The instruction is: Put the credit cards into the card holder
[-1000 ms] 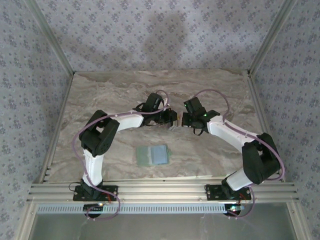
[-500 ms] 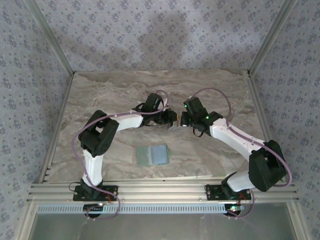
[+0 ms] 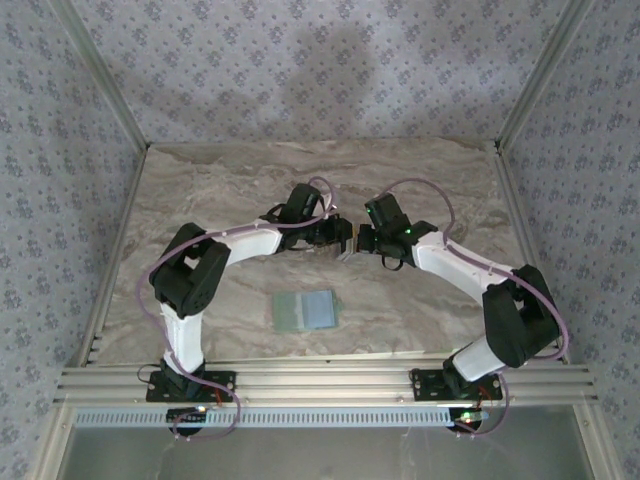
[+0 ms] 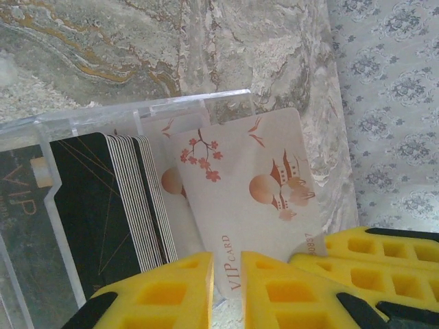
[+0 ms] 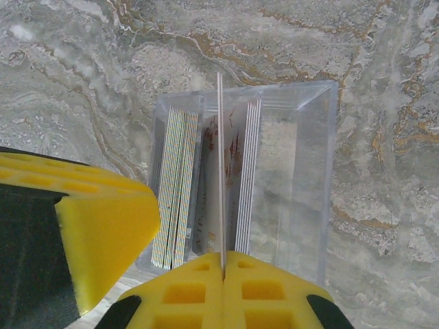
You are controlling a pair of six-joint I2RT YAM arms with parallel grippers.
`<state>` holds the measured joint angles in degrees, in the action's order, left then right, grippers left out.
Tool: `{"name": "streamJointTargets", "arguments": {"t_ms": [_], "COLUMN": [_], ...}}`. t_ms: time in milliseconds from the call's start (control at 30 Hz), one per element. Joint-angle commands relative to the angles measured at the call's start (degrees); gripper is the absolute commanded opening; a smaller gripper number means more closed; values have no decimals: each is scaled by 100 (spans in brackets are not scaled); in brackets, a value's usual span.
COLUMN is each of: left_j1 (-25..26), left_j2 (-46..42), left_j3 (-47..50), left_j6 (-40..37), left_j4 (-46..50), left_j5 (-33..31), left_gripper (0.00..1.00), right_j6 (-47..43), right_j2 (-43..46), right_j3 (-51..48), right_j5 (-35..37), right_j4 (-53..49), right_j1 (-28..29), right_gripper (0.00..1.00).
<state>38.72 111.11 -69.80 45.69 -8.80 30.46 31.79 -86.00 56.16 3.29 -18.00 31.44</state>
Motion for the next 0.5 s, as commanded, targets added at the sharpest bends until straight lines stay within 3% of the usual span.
{"name": "streamJointTargets", "arguments": {"t_ms": [0,467], "left_j1": [55,238], "left_j2": [42,593], "left_j3": [-253,-698], "left_j6": [-144,9], "left_j4": [142,90], "left_j5": [132,277], "left_gripper": [17,17], "right_j6": [87,323], "right_j2": [-71,-4], "right_j3": [-58,-387], "right_j5": [-75,-591], "right_j4": [19,246], "right_j1": [-63,-493], "right_gripper": [0,0]}}
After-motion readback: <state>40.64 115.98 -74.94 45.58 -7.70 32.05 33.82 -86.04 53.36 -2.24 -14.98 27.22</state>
